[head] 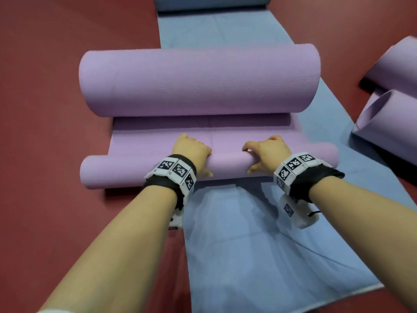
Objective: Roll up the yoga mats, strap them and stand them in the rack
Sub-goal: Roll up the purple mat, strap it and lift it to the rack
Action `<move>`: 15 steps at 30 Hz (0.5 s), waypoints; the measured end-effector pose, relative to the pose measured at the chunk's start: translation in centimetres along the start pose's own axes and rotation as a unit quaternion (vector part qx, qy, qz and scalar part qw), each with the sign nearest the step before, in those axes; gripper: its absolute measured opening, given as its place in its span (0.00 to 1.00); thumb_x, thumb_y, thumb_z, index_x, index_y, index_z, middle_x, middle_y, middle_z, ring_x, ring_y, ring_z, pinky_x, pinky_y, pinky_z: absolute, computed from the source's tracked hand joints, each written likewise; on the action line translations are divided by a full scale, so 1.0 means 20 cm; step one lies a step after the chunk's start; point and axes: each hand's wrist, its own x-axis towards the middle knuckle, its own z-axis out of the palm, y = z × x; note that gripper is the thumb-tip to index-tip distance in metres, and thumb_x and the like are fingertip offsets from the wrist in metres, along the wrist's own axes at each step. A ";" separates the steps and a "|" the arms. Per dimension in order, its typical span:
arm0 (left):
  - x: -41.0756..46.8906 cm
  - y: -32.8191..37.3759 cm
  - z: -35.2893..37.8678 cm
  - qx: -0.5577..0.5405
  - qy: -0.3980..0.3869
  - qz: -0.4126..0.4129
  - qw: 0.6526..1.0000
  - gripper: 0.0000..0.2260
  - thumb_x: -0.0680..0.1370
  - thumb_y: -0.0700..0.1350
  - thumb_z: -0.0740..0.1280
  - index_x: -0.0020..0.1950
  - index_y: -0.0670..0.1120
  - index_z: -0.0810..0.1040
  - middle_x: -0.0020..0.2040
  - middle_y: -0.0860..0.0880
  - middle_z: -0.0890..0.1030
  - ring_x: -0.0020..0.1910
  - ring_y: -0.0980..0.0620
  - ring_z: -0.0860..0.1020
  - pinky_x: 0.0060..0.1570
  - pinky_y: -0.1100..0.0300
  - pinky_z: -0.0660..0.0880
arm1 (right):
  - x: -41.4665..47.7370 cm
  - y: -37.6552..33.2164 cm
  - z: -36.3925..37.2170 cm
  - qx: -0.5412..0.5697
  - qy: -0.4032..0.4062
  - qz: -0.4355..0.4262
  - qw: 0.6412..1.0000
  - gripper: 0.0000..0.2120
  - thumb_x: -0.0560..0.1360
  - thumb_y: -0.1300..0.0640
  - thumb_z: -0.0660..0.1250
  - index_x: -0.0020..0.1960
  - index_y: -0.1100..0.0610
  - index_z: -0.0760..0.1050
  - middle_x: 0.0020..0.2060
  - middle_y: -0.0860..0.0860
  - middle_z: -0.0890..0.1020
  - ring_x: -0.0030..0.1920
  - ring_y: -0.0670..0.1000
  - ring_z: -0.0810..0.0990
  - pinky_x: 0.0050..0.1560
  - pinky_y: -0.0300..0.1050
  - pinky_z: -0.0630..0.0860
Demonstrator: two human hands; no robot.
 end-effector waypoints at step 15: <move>-0.33 0.18 0.17 -0.153 0.045 -0.114 0.981 0.23 0.73 0.63 0.64 0.65 0.53 0.72 0.71 0.45 0.61 0.68 0.43 0.61 0.67 0.47 0.53 | -0.26 -0.27 0.06 -0.108 -0.009 -0.008 0.994 0.32 0.69 0.42 0.69 0.69 0.53 0.68 0.63 0.55 0.68 0.65 0.57 0.66 0.71 0.57 0.55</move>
